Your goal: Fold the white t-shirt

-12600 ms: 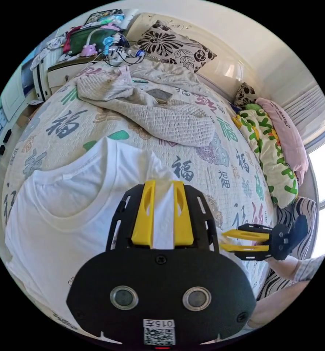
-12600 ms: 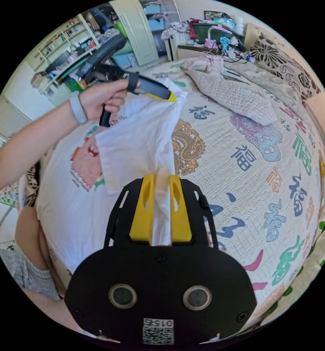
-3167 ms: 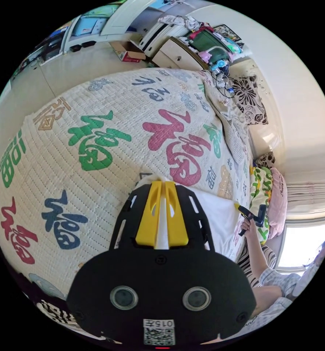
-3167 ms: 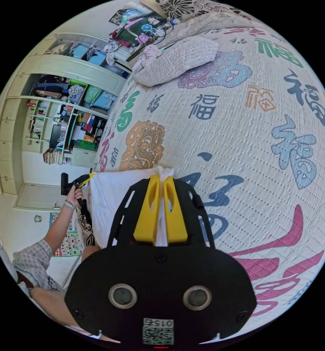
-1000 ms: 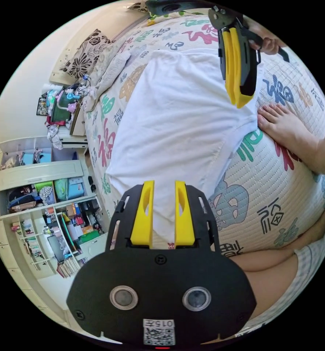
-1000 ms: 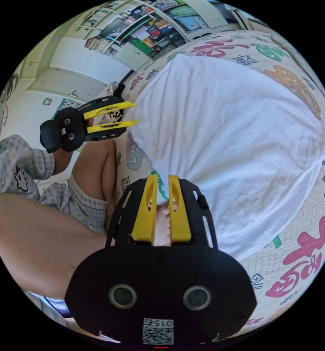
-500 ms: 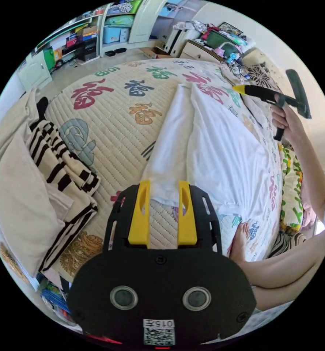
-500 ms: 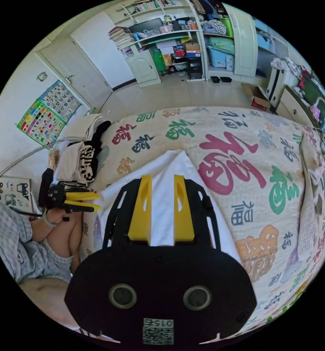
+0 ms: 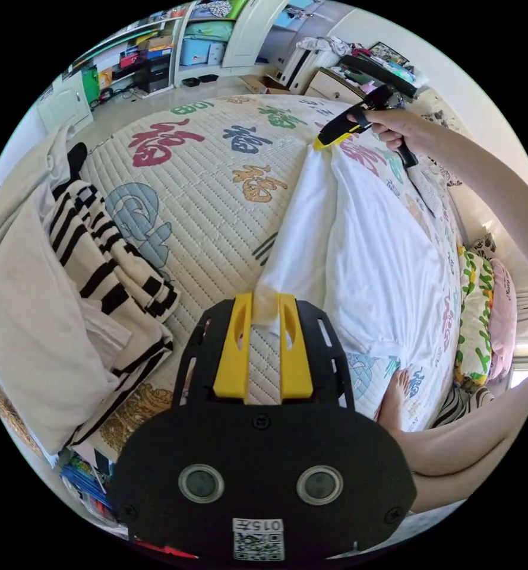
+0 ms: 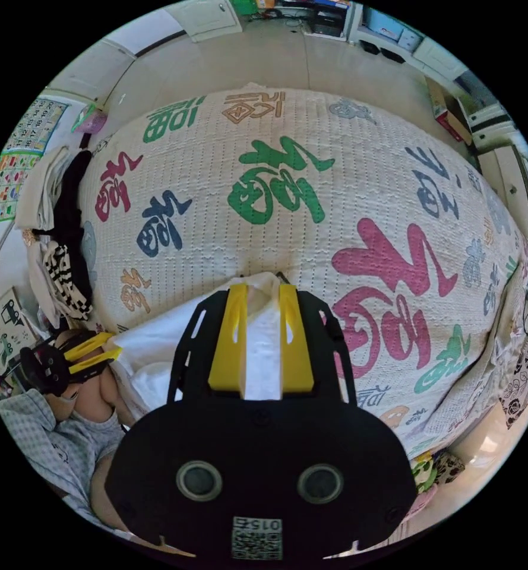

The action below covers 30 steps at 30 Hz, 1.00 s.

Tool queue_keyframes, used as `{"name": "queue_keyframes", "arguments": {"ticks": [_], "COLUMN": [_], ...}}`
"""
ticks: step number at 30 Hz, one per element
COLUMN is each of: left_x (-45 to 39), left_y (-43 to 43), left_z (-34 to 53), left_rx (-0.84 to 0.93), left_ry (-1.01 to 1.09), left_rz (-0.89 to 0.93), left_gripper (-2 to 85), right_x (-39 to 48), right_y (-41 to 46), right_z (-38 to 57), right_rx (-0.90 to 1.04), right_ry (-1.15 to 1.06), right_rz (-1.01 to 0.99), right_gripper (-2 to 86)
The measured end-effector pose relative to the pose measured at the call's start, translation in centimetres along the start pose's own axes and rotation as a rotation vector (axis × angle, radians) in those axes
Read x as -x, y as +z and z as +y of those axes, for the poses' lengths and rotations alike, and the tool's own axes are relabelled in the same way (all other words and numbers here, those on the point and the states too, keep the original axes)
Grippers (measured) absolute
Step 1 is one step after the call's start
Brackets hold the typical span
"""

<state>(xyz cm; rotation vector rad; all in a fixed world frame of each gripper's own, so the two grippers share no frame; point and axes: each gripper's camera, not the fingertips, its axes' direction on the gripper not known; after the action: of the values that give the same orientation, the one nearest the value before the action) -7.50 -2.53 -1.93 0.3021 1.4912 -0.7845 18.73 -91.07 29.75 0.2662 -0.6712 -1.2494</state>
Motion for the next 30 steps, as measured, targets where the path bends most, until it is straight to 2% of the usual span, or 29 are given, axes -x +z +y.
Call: {"name": "queue_keyframes", "arguments": {"ticks": [2, 6, 8, 12, 14, 18, 23, 27, 30], "left_x": [1.1, 3.3, 5.5, 7.7, 7.7, 4.1, -7.6, -15.7, -21.3], "left_y": [0.1, -0.6, -2.5, -6.7, -9.8, -12.5, -9.6, -5.2, -1.0], "left_z": [0.1, 0.4, 1.3, 2.3, 2.8, 3.2, 3.9, 4.6, 4.7], "left_rx": [0.0, -0.044, -0.125, -0.253, -0.34, -0.366, -0.224, -0.145, -0.08], "left_ry": [0.005, -0.07, -0.14, -0.158, -0.097, 0.108, 0.465, 0.65, 0.748], "left_rz": [0.088, 0.169, 0.294, 0.308, 0.26, 0.254, 0.353, 0.385, 0.427], "left_gripper": [1.4, -0.2, -0.5, -0.7, -0.7, -0.6, -0.5, -0.5, -0.4], "right_x": [0.5, 0.7, 0.7, 1.0, 0.8, -0.3, -6.1, -11.5, -16.2], "right_y": [-0.7, -2.6, -4.5, -8.5, -11.5, -14.1, -15.0, -13.7, -11.0], "right_z": [-0.3, -0.5, -0.4, 0.6, 1.9, 5.8, 18.4, 28.5, 35.9], "right_rx": [0.028, 0.027, -0.012, -0.181, -0.312, -0.401, -0.53, -0.63, -0.666], "right_ry": [-0.051, -0.059, -0.052, -0.063, -0.073, -0.107, -0.096, -0.037, 0.094], "right_rz": [0.031, 0.069, 0.051, -0.053, -0.148, -0.214, -0.342, -0.413, -0.432], "right_gripper": [2.7, 1.1, 0.7, 0.5, 0.4, 0.5, 0.5, 0.6, 0.6]}}
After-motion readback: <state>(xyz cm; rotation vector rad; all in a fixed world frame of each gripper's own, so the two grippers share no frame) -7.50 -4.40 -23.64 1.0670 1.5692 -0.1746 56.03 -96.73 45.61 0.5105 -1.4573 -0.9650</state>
